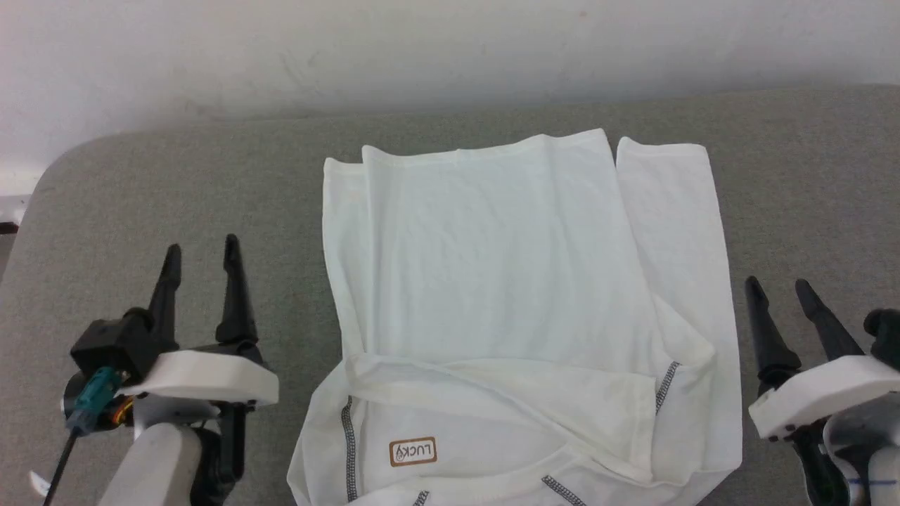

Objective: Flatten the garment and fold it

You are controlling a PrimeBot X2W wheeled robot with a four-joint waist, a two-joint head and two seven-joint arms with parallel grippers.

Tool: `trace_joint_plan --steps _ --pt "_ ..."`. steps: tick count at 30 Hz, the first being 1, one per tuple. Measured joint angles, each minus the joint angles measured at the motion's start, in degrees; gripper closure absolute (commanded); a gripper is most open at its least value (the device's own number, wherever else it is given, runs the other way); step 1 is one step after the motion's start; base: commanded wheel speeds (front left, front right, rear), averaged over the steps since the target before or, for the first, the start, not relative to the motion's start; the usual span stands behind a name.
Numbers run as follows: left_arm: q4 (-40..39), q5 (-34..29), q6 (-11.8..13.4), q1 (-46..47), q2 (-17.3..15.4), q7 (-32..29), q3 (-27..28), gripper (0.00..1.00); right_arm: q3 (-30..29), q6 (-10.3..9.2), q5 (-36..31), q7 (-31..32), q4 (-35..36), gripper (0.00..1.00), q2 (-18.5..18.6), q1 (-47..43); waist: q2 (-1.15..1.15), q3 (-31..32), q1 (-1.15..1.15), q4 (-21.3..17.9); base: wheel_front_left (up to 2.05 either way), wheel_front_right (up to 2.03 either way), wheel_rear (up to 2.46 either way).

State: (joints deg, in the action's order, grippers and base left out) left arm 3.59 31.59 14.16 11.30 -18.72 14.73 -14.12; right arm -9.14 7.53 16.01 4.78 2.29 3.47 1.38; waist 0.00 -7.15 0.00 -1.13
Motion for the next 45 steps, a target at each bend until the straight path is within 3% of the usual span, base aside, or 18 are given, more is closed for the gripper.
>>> trace_joint_plan --steps 6,14,19,25,30,39,40,41,42,45 --pt "-2.89 -3.76 -1.93 -4.25 -0.57 0.00 5.09 0.00 -1.26 0.00 5.32 4.01 -10.32 0.00 4.05 8.14 0.00 -2.27 0.00 1.28 0.00 0.00 0.00" --pt "-7.12 -7.61 -3.49 -5.42 -0.23 0.00 5.91 0.00 -2.61 0.00 11.76 11.45 -28.66 0.00 12.36 25.94 0.00 -7.39 0.01 3.03 0.00 0.00 0.00" --pt "-10.06 -7.95 -4.05 -5.16 1.66 -0.01 6.32 0.00 -1.68 0.00 13.33 19.64 -37.47 0.00 16.12 37.74 0.00 -11.61 0.01 4.44 0.00 0.00 0.00" --pt "-12.55 -8.38 -5.68 -1.71 3.54 0.00 6.06 0.00 -0.67 0.00 11.94 27.22 -43.80 0.00 19.79 50.97 0.00 -17.46 0.02 6.53 0.00 0.00 0.00" --pt "-14.14 -9.45 -6.93 -0.20 5.48 0.00 5.99 0.00 0.11 0.00 7.89 32.42 -47.40 0.00 21.93 57.04 0.00 -21.95 0.02 8.60 0.00 0.00 0.00" --pt "-14.81 -10.70 -9.18 0.93 8.29 0.00 6.78 0.00 -1.88 0.00 3.10 35.01 -50.03 0.00 23.09 63.41 0.00 -28.26 0.00 11.88 0.00 0.00 0.00" --pt "-14.59 -10.95 -9.51 0.96 8.50 0.00 7.00 0.00 -2.52 0.00 3.10 36.79 -50.79 0.47 23.27 64.14 0.00 -28.59 0.00 12.22 0.00 0.00 0.00" --pt "-14.44 -11.10 -9.58 0.96 8.68 0.00 7.23 0.00 -3.27 0.00 3.07 38.67 -51.48 0.66 23.49 65.09 0.00 -28.81 -0.01 12.51 0.00 0.00 0.00" --pt "-14.29 -11.29 -9.67 0.97 8.87 0.00 7.45 0.00 -3.94 0.00 2.70 40.24 -52.10 0.98 23.75 65.86 0.00 -28.95 -0.02 12.75 0.00 0.00 0.00" --pt "-13.70 -11.76 -10.15 0.97 9.51 0.00 8.00 0.00 -4.79 0.00 1.08 43.37 -53.16 1.00 23.80 66.73 0.00 -28.60 -0.01 12.95 0.00 0.00 0.00"
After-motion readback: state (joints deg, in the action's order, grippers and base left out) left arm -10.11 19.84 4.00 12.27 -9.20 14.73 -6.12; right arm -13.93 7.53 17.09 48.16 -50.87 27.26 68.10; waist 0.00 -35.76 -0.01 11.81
